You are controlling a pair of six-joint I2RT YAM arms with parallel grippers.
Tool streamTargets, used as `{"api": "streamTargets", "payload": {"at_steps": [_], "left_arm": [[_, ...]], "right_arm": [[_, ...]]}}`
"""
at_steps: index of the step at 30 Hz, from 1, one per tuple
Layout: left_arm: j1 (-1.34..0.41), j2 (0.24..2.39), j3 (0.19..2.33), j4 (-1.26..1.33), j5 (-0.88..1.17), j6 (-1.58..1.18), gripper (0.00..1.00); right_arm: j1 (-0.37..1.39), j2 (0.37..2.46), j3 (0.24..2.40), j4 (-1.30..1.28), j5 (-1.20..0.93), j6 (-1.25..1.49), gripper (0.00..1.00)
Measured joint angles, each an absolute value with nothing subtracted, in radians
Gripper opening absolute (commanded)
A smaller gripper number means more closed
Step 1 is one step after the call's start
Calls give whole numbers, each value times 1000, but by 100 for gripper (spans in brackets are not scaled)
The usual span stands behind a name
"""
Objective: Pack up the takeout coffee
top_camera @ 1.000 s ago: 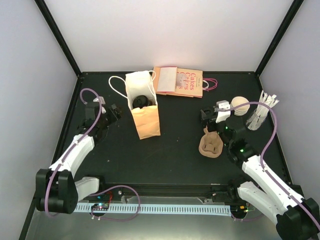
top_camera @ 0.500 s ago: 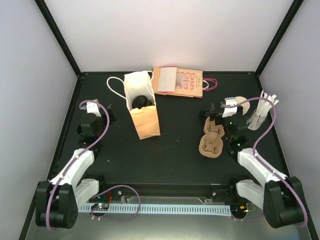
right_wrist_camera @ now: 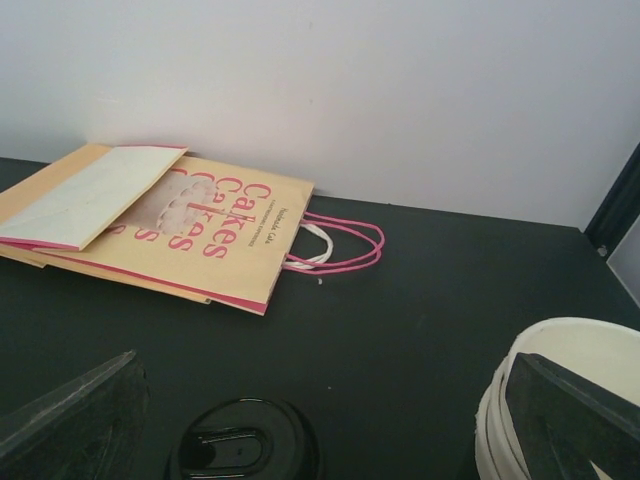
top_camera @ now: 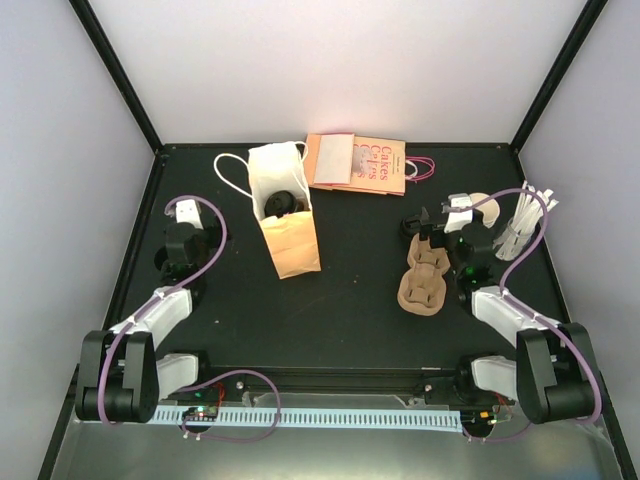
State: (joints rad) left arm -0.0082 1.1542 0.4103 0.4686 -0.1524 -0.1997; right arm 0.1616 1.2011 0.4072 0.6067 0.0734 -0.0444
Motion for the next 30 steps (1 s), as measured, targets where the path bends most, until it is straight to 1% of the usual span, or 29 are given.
{"api": "streamTargets", "payload": {"at_steps": [5,10,13,19,23,25,30], "left_arm": [[-9,1127,376,547,-152,-170,99],[-24,1099,354,561,-159,-151,98],[-42,1097,327,594,-170,-133,99],[-50,1189,285,675,-172,-63,99],[-50,1214,236,826,-159,-14,99],[-50,1261,217,892,-144,7,99],[-50,1359,218,970,-134,35,99]], "right_arm": [[128,1210,414,607,44,-43,100],[119,1201,413,597,17,-51,100],[118,1204,390,639,20,-61,100],[76,1271,336,723,15,-65,100],[35,1309,336,776,-3,-53,97],[31,1334,332,819,-10,-49,97],[30,1375,308,923,-9,-40,98]]}}
